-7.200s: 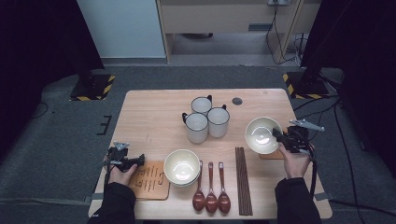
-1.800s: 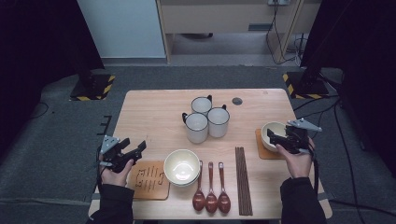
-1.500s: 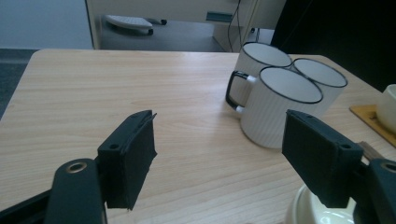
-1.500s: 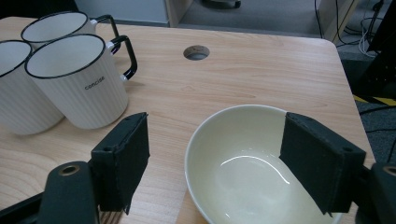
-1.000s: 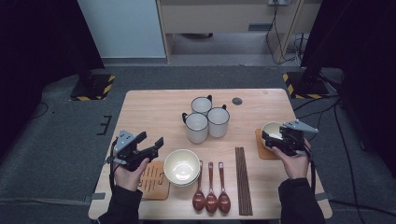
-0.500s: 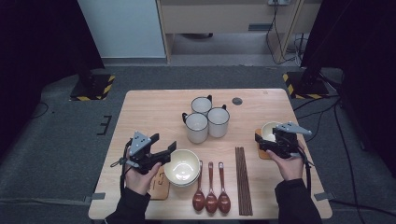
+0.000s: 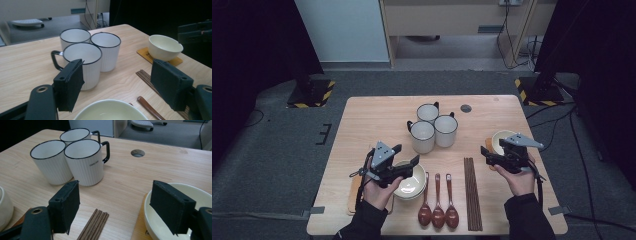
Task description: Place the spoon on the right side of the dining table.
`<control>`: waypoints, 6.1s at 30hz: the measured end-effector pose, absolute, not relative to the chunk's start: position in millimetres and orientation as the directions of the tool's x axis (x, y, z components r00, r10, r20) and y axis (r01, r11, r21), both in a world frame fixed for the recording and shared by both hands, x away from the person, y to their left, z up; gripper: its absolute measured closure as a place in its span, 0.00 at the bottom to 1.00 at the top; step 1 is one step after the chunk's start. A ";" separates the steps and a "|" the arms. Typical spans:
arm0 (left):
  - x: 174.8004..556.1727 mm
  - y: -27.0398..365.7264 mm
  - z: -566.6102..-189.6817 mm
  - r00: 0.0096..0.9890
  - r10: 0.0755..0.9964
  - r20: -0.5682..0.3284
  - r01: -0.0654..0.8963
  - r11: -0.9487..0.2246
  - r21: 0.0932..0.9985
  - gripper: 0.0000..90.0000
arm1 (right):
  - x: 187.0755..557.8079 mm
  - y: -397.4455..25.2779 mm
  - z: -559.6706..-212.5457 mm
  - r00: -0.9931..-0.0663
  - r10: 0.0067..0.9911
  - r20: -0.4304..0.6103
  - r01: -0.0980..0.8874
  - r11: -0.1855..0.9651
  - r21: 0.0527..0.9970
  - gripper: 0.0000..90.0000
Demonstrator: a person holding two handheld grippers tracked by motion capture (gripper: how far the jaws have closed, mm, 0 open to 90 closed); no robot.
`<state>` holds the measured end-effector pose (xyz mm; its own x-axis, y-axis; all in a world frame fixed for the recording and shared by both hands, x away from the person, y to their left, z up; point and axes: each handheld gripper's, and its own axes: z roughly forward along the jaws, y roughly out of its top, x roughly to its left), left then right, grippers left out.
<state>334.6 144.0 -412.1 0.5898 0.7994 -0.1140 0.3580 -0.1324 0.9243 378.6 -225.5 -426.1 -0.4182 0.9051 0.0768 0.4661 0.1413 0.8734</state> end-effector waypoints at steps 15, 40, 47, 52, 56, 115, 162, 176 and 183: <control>319.8 118.1 -422.2 0.672 0.732 -0.110 0.349 -0.182 0.919 0.38 | 370.6 -219.5 -430.2 -0.441 0.894 0.081 0.466 0.151 0.872 0.26; 304.8 97.4 -443.4 0.728 0.675 -0.120 0.388 -0.262 0.884 0.36 | 361.0 -199.7 -440.6 -0.490 0.868 0.079 0.472 0.188 0.861 0.26; 299.2 97.1 -449.8 0.737 0.665 -0.119 0.397 -0.284 0.873 0.36 | 358.3 -195.9 -442.7 -0.499 0.863 0.079 0.470 0.193 0.862 0.26; 294.9 93.6 -455.2 0.753 0.647 -0.116 0.398 -0.309 0.864 0.36 | 356.3 -192.2 -445.0 -0.510 0.856 0.090 0.473 0.191 0.860 0.26; 291.1 89.2 -458.3 0.767 0.632 -0.106 0.392 -0.332 0.858 0.36 | 355.1 -190.4 -446.8 -0.515 0.852 0.094 0.475 0.193 0.858 0.26; 276.5 55.0 -501.1 0.854 0.513 -0.087 0.386 -0.513 0.767 0.38 | 345.6 -175.4 -469.6 -0.562 0.818 0.120 0.514 0.232 0.826 0.24; 277.8 38.0 -521.9 0.902 0.424 -0.075 0.350 -0.619 0.703 0.29 | 350.7 -141.8 -495.4 -0.597 0.792 0.129 0.572 0.308 0.760 0.24; 275.1 36.8 -526.1 0.917 0.397 -0.040 0.308 -0.638 0.706 0.28 | 353.0 -131.7 -508.3 -0.617 0.761 0.199 0.618 0.313 0.722 0.30; 273.8 37.2 -526.4 0.919 0.393 -0.037 0.302 -0.641 0.706 0.28 | 354.3 -130.6 -512.2 -0.629 0.743 0.226 0.635 0.324 0.701 0.38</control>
